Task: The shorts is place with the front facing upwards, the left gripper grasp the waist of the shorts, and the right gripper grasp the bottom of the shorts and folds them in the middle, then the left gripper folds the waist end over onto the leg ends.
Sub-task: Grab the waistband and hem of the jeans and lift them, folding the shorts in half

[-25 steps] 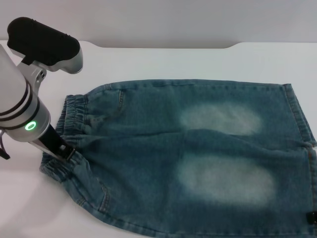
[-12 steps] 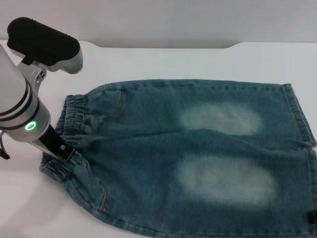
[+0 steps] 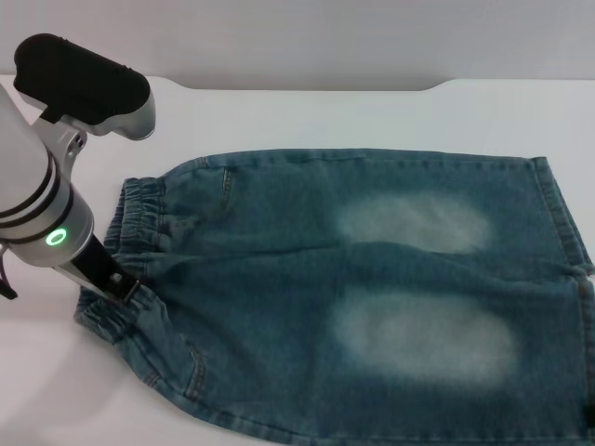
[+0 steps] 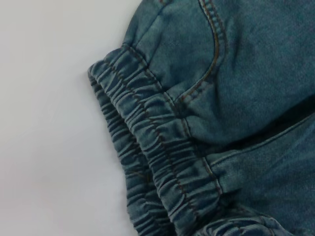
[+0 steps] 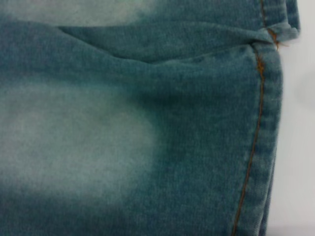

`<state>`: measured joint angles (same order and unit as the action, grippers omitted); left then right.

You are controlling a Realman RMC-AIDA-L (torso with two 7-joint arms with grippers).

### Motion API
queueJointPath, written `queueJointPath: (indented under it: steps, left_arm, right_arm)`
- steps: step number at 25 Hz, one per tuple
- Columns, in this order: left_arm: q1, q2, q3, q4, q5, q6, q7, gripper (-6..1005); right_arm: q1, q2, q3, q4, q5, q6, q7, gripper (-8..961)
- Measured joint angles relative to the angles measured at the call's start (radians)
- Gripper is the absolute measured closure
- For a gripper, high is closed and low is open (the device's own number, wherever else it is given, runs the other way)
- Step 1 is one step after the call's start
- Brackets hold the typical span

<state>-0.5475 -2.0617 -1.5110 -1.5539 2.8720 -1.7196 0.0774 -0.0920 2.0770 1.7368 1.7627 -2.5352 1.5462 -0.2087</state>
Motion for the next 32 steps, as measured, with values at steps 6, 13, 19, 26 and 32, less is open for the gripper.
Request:
queueJointPath:
  steps: [6,13,19,26,32]
  left_arm:
    - [0.000,0.000,0.000,0.003,0.000,0.001,0.001,887]
    - [0.003,0.000,0.000,0.003,0.000,0.008,0.002,880]
    - [0.020,0.000,-0.006,-0.012,0.000,0.029,-0.003,874]
    - [0.050,0.003,-0.024,-0.054,0.003,0.087,-0.005,867]
    - [0.104,0.003,-0.059,-0.076,0.006,0.245,0.001,861]
  right_arm:
    - [0.000,-0.003,-0.010,0.009,0.048,0.010,-0.045,710]
    - [0.003,-0.003,-0.011,0.010,0.065,0.013,-0.066,916]
    - [0.007,-0.003,0.003,0.040,0.104,0.010,-0.076,953]
    - [-0.004,-0.001,0.044,0.131,0.117,-0.074,-0.136,953]
    - [-0.019,-0.001,0.053,0.167,0.151,-0.223,-0.207,954]
